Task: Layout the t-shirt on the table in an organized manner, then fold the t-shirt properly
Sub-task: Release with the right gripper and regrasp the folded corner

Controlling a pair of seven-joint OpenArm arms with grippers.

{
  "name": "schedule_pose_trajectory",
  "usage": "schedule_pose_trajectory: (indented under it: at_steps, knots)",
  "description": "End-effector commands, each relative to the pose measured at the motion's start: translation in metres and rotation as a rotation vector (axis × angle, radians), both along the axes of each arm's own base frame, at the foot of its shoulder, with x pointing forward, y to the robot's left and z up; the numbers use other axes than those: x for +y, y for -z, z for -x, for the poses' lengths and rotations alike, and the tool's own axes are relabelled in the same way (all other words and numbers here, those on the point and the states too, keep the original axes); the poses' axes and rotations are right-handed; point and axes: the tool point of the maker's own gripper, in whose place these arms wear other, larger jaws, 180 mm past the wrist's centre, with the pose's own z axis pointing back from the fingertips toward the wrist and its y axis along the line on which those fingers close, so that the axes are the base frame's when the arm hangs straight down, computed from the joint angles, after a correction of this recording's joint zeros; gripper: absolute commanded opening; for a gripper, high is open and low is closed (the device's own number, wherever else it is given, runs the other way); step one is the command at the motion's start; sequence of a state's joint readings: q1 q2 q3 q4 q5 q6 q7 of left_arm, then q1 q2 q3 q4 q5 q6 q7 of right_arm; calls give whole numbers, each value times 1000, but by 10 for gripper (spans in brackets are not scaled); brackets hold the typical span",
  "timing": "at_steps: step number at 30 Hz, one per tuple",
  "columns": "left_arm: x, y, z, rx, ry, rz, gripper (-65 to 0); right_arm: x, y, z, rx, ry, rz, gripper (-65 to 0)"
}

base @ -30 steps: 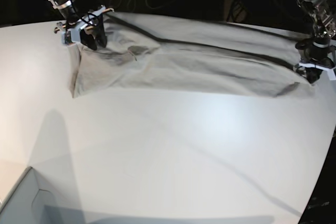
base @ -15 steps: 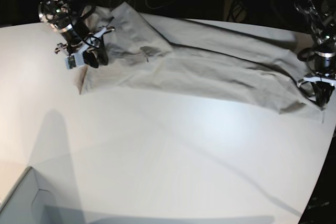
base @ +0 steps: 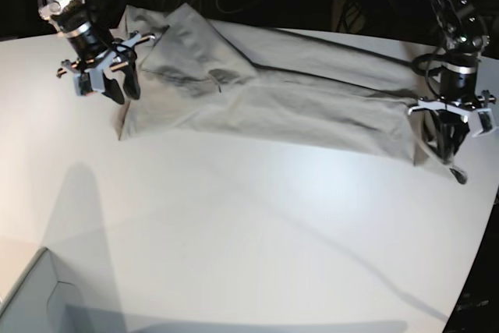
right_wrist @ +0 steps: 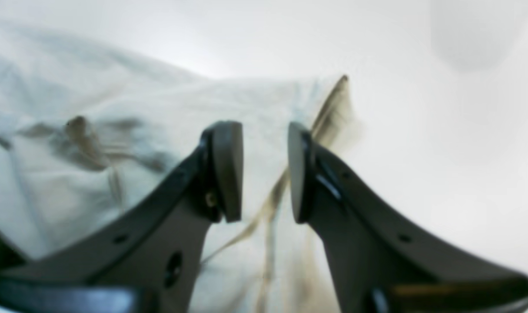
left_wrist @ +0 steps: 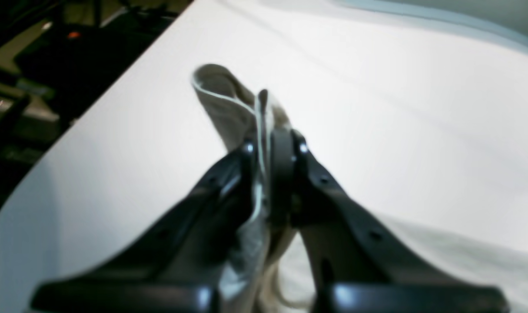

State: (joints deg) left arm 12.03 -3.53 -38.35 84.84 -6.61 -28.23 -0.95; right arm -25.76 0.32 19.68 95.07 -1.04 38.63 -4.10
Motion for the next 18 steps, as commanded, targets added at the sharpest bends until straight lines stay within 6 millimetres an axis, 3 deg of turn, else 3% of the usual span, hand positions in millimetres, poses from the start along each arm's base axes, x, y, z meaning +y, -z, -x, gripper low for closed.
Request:
schedule_pose_trajectory:
  at_steps: [1, 4, 10, 18]
  knots:
    - [-3, -21, -6, -74, 6, -8, -649, 7, -9, 4, -27, -24, -25, -468]
    - [-11, -24, -7, -90, 8, 5, -649, 14, -1, 18, 13, -34, -37, -468]
    - [-7, -25, -8, -92, 1, -1, -649, 23, 39, 31, 170, -55, -47, -468]
    - [18, -36, -9, -124, -65, -14, -649, 16, 82, 5, 248, -34, -96, -468]
